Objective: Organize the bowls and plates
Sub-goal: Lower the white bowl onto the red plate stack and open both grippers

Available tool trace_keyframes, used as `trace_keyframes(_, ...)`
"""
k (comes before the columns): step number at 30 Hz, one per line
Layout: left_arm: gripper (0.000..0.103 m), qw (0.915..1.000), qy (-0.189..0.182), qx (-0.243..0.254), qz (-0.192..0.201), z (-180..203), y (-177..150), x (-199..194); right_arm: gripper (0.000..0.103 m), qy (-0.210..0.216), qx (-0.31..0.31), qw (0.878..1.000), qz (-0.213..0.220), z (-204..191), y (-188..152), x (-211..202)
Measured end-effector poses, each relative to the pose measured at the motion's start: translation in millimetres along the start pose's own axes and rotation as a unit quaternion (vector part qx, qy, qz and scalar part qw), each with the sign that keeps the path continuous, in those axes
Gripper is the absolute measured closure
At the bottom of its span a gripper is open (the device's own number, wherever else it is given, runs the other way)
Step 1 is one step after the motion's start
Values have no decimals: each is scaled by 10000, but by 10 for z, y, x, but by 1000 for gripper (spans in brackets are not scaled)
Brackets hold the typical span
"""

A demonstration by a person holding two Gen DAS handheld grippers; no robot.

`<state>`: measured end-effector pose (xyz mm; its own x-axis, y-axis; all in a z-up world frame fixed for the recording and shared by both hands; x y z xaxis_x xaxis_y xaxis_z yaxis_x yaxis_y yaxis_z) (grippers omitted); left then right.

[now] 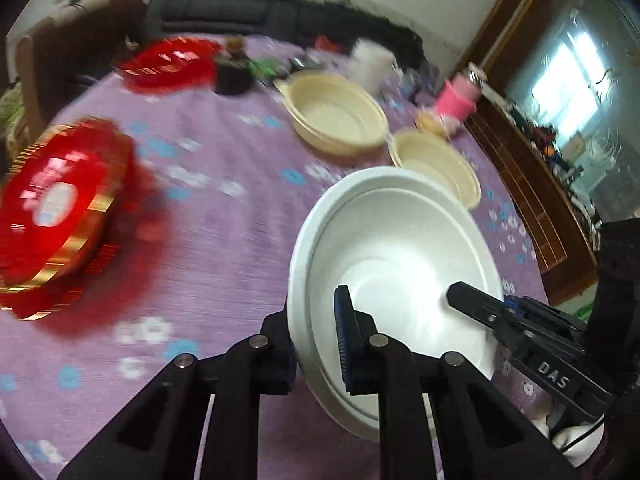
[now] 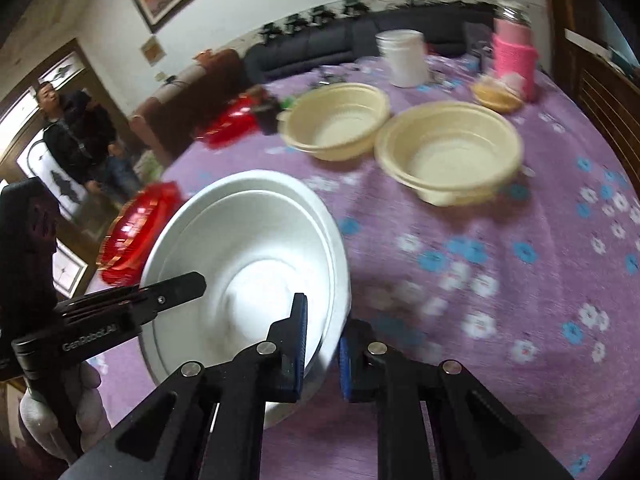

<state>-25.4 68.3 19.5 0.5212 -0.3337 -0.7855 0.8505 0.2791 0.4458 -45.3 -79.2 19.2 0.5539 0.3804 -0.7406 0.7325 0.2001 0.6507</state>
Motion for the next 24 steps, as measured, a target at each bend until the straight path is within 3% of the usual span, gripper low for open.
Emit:
trace_keyframes(8,87,9955,543,-272,732,-726,441,-691,88,433,-575,9969,315,-899,725,187)
trace_keyframes(14,87,9848,1165,-549,1168,-1365,882,-998,88,747,-907,9924,358,-1615,1275,472)
trace_keyframes(20,87,9776,1557,-916,1077,-1964,1110,-867,88,671,-1206,9903,152,-2049,1495,999)
trace_keyframes(24,87,9748,1738,-1027,949,-2221,1132,-683,88,539,-1317,9898,-59,-2140,1484,1336)
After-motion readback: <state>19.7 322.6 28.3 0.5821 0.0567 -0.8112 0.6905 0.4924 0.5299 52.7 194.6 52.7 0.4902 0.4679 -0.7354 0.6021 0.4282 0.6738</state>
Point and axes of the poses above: each gripper's, at about its wrist camera, not at the fingertips, and x roughly the way its jaws point, z to its right, y to its top, the point moved 8 cm from there along x, roughly the way its jaws point, and after that the axes turned 15 degrees about -x, right-handed, at the moved point
